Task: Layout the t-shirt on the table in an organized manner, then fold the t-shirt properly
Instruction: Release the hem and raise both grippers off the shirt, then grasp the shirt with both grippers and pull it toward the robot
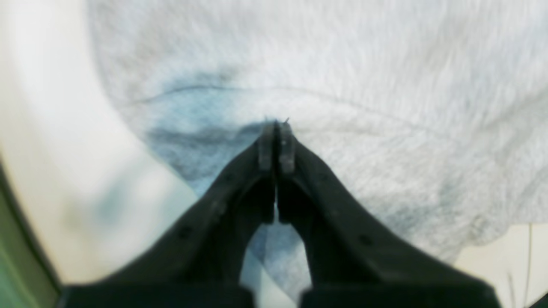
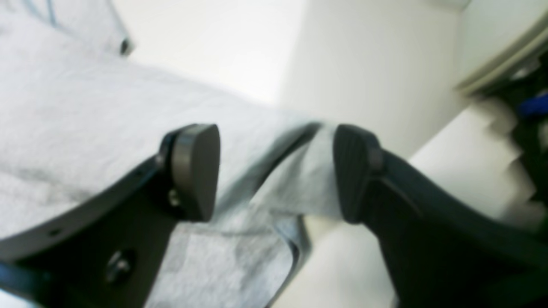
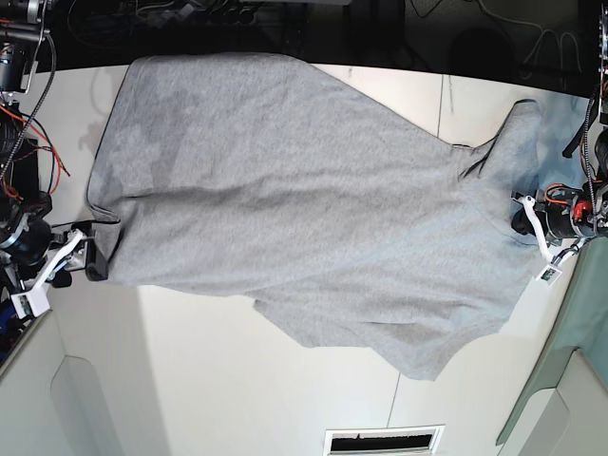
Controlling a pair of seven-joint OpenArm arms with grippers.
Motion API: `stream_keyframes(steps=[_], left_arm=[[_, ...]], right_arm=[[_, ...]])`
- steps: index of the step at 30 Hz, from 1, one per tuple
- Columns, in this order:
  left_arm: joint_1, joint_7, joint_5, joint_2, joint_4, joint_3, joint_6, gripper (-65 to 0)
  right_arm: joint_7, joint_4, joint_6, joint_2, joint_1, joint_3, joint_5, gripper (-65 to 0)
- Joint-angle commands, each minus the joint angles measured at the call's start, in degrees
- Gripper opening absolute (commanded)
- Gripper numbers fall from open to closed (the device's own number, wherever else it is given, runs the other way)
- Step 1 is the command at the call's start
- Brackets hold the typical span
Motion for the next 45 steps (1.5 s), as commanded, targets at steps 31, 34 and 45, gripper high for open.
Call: stream_keyframes(steps=[31, 34, 45], left_arm=[[-2.3, -2.6, 11.7, 5.8, -2.0, -0.4, 14.1, -65.0], [-7.2, -2.7, 11.7, 8.3, -6.6, -0.4, 14.0, -65.0], [-21.3, -1.4, 7.3, 15.9, -14.5, -0.4, 8.2, -65.0]], right_arm=[[10.1, -16.0, 1.8, -4.4, -5.7, -6.0, -0.4, -65.0], [8.2, -11.0, 2.9, -5.1, -10.9, -6.0, 6.3, -65.0], [8.6, 4.3, 2.4, -9.3, -12.9, -5.9, 9.0, -65.0]])
